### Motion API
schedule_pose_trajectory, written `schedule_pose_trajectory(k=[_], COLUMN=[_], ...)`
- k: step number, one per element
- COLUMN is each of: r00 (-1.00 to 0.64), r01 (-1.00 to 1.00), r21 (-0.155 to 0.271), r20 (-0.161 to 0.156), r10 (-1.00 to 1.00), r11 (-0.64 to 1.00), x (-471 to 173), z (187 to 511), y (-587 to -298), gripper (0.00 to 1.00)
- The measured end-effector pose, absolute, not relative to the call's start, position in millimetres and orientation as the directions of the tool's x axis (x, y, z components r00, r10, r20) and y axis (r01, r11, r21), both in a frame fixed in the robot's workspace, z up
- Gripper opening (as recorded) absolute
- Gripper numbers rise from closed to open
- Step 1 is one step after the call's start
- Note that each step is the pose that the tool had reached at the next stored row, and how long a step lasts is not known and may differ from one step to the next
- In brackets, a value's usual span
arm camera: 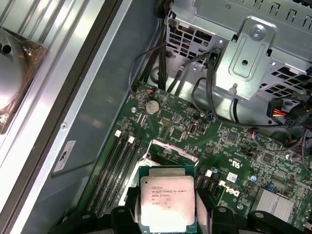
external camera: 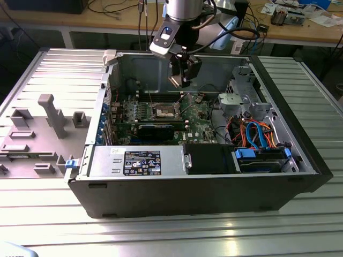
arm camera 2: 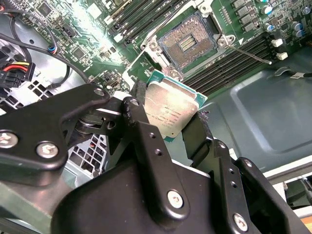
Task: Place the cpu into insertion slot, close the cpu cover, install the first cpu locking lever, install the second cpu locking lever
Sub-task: 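Place the cpu into insertion slot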
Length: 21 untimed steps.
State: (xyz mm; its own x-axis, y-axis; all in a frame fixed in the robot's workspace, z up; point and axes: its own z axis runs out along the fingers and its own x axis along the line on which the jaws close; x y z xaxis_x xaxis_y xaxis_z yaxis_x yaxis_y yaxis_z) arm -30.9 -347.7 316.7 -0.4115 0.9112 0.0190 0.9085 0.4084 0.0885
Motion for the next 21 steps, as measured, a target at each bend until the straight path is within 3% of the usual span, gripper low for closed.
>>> schedule_pose_trajectory(k=[21], r00=[-0.350], r01=[0.934], r21=[0.088], r20=[0.019], r10=[0.936], r11=[0.347], x=[-30.9], z=[316.5], y=[-347.7], gripper=[0.55])
